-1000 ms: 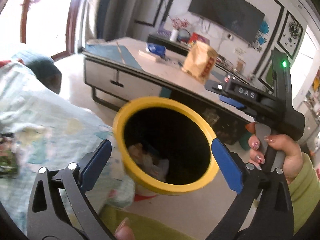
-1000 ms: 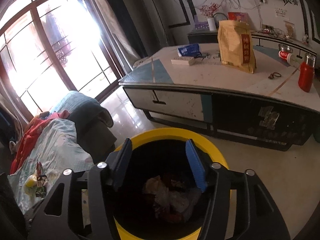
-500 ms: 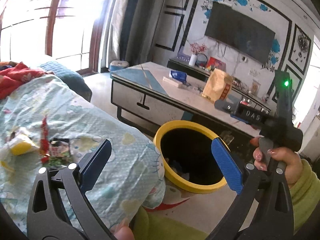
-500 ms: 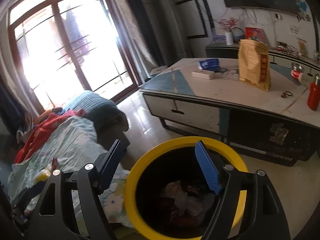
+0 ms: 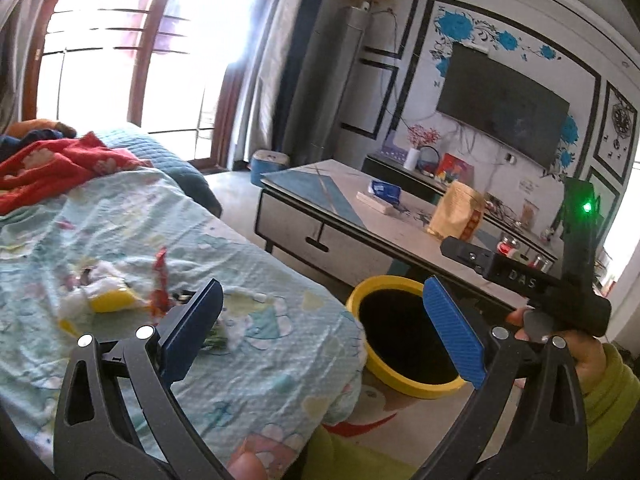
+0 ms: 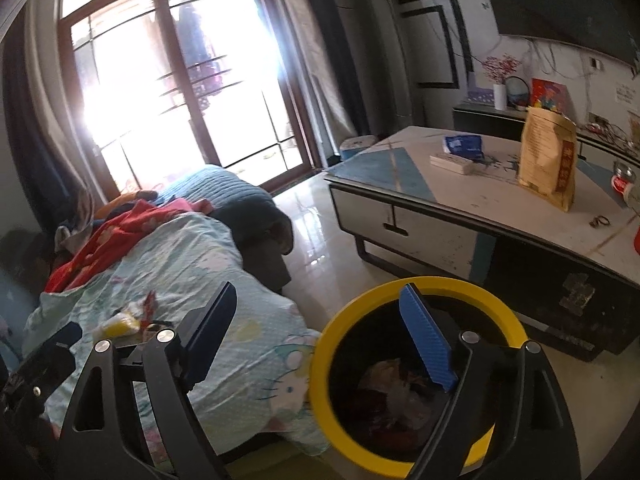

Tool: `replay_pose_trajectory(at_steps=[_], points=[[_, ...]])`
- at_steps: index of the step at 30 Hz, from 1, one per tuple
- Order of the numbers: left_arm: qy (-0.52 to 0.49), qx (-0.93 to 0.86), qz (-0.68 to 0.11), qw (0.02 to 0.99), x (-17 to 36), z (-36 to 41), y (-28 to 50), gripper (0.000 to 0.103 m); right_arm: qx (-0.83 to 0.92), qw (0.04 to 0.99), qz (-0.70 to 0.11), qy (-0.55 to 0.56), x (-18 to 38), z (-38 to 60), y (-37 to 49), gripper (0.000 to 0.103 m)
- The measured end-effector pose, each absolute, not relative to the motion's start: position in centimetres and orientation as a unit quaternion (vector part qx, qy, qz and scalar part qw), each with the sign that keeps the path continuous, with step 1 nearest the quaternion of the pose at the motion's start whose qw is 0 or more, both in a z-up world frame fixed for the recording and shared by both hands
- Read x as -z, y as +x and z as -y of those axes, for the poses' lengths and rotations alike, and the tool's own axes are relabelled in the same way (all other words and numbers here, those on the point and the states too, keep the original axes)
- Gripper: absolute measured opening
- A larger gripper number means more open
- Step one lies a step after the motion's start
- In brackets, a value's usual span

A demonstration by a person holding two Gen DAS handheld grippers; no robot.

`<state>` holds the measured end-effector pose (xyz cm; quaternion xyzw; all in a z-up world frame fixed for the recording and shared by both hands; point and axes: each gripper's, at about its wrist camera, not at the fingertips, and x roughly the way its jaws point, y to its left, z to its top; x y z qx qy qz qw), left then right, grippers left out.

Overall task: Collect trash
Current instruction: 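Move both open grippers back over the remaining trash on the bed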

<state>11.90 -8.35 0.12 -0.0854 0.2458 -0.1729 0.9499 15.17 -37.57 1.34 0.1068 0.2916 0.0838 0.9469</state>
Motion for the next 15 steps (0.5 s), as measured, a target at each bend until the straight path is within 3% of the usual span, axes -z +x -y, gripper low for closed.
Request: replay_pose_trajectory(at_steps=[15], points=[[-0.095, 0.116, -0.224, 0.963, -0.3, 3.2, 10.5, 0.092, -0.136, 0.944, -0.295, 0.06, -2.6, 31.1, 13.3, 0.086]])
